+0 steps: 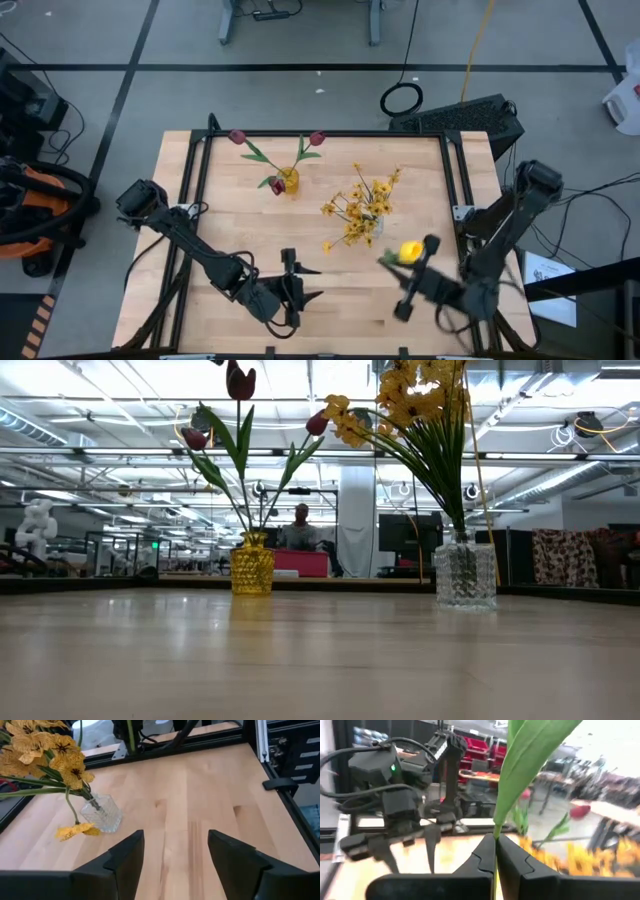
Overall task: Sort flowers into vase by color
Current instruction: Put the yellow flower into the transparent vase
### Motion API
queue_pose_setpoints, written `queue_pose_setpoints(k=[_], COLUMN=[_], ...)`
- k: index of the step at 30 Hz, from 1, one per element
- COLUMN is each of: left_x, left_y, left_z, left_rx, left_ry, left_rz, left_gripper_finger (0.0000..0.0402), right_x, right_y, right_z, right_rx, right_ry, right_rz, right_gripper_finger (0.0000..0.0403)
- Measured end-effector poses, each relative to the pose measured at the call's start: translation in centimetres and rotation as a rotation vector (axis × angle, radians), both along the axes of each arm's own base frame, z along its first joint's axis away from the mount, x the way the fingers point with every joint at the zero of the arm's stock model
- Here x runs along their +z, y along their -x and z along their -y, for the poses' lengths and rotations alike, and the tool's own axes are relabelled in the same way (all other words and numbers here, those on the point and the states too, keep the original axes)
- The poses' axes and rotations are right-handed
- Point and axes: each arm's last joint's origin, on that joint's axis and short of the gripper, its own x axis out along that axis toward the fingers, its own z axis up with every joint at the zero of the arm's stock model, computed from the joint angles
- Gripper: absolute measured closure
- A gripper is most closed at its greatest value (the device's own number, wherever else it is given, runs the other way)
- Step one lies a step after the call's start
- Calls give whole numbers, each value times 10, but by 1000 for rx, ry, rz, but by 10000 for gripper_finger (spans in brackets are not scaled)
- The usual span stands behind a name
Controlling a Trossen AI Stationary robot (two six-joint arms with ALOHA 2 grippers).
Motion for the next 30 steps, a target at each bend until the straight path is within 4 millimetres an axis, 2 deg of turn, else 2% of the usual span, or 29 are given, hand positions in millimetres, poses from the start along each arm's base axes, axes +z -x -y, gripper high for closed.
queue_pose_setpoints(k=[5, 9, 13, 16, 20, 30], left_x=[1, 1, -3, -10, -16, -18], left_y=[-2, -5, -9, -13, -16, -15], left_z=[-3, -7, -11, -13, -15, -13], left_rx=[11, 26, 51, 64, 79, 110], left_ry=[8, 12, 29, 43, 56, 123], left_rz=[8, 11, 5, -11, -21, -23], left_gripper_finger=[174, 174, 174, 174, 174, 174], right_x=[-33, -70, -102, -115, -122, -118], right_y=[35, 49, 59, 65, 68, 64], right_z=[48, 82, 105, 113, 115, 115], right_rx=[4, -73, -149, -160, -150, -150], right_ry=[-152, -235, -288, -307, -307, -266], right_rz=[35, 86, 137, 155, 152, 136], right_gripper_finger=[403, 403, 403, 403, 403, 402])
